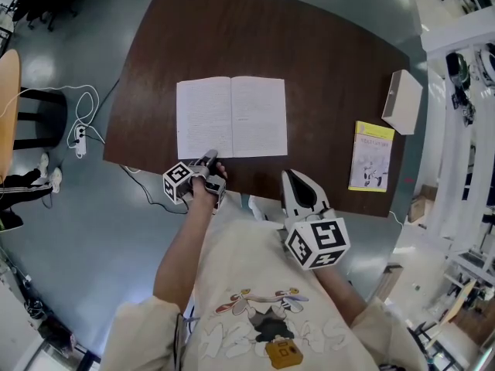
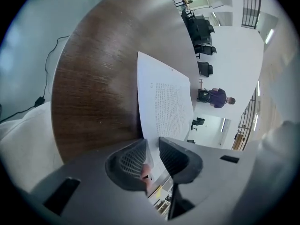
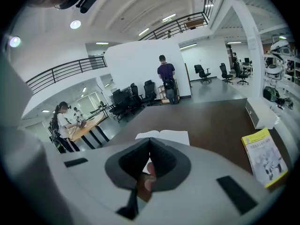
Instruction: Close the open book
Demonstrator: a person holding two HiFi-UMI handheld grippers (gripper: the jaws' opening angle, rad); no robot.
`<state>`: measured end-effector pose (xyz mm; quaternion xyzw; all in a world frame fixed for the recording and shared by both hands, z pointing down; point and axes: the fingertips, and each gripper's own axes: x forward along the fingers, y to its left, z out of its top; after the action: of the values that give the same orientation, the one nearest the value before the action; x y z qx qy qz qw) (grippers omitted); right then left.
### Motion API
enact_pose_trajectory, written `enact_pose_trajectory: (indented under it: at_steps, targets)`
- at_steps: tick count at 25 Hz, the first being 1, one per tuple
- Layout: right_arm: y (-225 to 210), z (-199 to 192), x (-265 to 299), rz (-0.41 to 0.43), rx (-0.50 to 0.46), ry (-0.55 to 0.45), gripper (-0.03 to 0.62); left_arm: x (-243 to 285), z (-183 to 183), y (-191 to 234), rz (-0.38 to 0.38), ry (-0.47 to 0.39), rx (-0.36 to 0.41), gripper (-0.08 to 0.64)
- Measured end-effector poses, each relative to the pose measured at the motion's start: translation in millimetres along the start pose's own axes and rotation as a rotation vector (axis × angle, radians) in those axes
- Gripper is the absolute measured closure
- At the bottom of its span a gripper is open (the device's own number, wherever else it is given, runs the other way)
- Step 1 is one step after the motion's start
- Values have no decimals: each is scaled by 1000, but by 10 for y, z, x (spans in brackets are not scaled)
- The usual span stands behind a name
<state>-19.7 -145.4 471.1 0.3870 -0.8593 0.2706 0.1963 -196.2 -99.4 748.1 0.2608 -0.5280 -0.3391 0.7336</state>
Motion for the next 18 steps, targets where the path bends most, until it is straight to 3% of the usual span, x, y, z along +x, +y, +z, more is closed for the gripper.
enact_pose_trajectory:
  at_steps: [7, 14, 18]
  targets:
    - [-37, -3, -73, -5, 5, -5, 586, -95, 32, -207, 26, -87, 275, 494]
    - [-75, -29, -185, -6, 12, -19, 586, -256, -86, -578, 163, -192, 808, 499]
    - [-136, -51, -258, -16, 26, -27, 586, -223, -262, -656, 221, -202, 1008, 512]
